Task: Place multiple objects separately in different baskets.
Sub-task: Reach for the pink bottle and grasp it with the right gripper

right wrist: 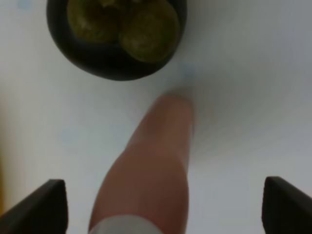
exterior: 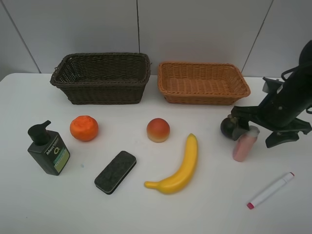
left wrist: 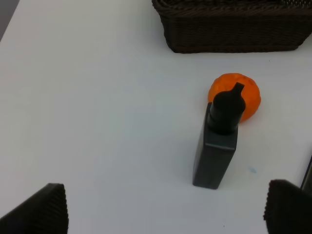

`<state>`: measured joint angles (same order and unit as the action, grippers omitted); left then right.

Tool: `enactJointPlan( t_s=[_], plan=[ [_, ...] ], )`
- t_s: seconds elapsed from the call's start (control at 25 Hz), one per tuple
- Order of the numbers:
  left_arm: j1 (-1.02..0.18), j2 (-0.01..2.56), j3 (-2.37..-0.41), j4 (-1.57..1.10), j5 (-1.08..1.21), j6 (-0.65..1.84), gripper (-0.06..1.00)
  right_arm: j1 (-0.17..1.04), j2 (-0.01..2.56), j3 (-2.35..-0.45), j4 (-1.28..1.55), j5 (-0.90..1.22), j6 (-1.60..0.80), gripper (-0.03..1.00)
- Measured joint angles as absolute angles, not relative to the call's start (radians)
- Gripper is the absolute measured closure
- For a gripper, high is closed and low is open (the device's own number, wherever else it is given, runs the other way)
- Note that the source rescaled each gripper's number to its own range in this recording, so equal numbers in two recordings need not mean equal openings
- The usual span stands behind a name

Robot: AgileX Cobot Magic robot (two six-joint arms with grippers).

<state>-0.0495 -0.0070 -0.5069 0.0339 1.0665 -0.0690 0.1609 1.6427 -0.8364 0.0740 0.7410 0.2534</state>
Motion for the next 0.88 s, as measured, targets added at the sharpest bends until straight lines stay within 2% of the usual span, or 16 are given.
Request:
enactJointPlan(
  t_s=[0.2, 0.72, 0.76, 0.8, 0.88],
  plan=[
    [-0.05, -0.007, -0.507, 0.034, 1.067, -0.069, -0.05, 0.202, 1.682, -0.836, 0.074, 0.708, 0.253, -0.03],
    [-0.05, -0.007, -0.507, 0.034, 1.067, -0.069, -0.05, 0.205, 1.73, -0.849, 0.076, 0.696, 0.253, -0.01],
    [-0.05, -0.007, -0.507, 0.034, 1.067, -0.069, -0.05, 0.205, 1.73, -0.849, 0.076, 0.696, 0.253, 0.03],
    [-0.05, -0.007, -0.507, 0.034, 1.067, -0.069, -0.05, 0.205, 1.73, -0.849, 0.076, 0.697, 0.253, 0.12],
    [-0.05, -0.007, -0.507, 0.034, 1.067, -0.069, -0.05, 0.205, 1.73, -0.849, 0.076, 0.702, 0.261, 0.44]
  ],
)
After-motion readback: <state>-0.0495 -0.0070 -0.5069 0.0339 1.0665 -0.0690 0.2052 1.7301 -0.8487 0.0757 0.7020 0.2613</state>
